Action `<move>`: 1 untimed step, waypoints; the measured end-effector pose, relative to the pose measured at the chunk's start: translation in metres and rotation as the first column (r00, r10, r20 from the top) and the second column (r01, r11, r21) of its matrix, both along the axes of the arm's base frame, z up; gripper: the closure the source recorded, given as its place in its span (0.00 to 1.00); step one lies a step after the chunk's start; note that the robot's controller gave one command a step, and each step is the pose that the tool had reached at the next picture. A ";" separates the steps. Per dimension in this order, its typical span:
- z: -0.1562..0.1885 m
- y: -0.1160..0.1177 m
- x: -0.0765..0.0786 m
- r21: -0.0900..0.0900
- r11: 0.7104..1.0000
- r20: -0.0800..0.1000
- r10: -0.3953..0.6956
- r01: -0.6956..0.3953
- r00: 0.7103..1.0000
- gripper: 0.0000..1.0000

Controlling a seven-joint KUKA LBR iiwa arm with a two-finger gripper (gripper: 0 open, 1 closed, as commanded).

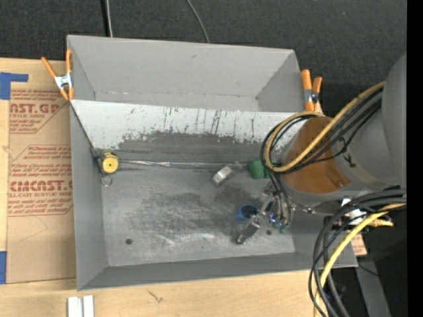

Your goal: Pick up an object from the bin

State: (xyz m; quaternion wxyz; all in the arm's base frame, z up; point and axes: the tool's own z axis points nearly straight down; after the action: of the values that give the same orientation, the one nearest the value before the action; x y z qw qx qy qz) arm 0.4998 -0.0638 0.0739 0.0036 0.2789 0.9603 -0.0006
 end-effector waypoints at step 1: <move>0.002 0.000 0.002 0.000 1.000 0.004 0.001 -0.001 1.000 1.00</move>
Offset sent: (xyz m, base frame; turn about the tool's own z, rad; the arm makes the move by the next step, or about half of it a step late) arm 0.0000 0.0000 0.0000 0.0000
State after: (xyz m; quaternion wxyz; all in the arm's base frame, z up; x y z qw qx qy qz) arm 0.5014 -0.0634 0.0757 0.0054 0.2785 0.9604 0.0000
